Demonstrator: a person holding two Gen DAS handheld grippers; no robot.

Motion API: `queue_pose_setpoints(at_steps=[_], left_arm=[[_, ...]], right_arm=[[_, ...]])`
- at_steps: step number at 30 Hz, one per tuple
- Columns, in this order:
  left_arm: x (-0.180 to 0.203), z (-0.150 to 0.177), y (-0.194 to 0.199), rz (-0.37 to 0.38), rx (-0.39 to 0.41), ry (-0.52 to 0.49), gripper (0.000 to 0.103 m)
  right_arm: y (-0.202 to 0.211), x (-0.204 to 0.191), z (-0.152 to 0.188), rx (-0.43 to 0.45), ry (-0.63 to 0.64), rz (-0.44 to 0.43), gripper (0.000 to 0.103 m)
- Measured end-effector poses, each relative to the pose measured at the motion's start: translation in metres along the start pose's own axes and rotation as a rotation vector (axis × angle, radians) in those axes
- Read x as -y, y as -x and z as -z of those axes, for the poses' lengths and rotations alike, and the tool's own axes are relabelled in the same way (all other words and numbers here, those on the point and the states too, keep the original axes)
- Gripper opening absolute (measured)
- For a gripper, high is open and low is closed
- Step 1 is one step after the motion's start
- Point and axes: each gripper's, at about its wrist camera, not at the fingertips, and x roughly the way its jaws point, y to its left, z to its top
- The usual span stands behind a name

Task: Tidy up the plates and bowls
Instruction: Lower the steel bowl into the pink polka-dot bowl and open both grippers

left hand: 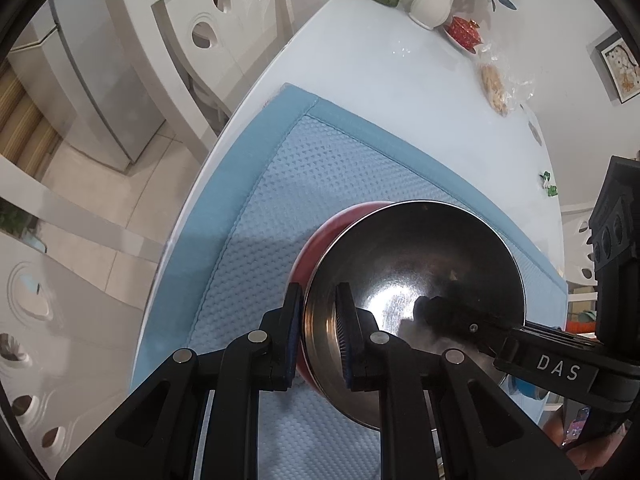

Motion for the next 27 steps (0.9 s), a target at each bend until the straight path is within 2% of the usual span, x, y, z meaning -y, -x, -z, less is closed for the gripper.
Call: queue_pose_setpoints(at_steps=[2, 7, 12, 18, 24, 27], left_arm=[[-0.001, 0.001, 0.000, 0.006, -0.001, 0.005, 0.014], [-0.001, 0.000, 0.005, 0.005, 0.010, 0.006, 0.014], [-0.007, -0.002, 0.009, -0.012, 0.016, 0.016, 0.014], [-0.016, -0.001, 0.011, -0.016, 0.013, 0.042, 0.014], [-0.020, 0.001, 0.012, -0.011, 0.004, 0.051, 0.014], [-0.020, 0.002, 0.013, -0.007, 0.001, 0.052, 0.015]], right_arm=[[0.000, -0.001, 0.000, -0.003, 0.005, 0.008, 0.023], [0.003, -0.007, 0.000, 0.003, 0.042, 0.060, 0.035], [0.003, -0.007, 0.000, -0.005, 0.044, 0.068, 0.035], [0.009, -0.007, 0.000, 0.005, 0.053, 0.075, 0.041], [0.020, -0.009, 0.003, 0.025, 0.055, 0.068, 0.041], [0.027, -0.009, 0.006, 0.039, 0.078, 0.152, 0.041]])
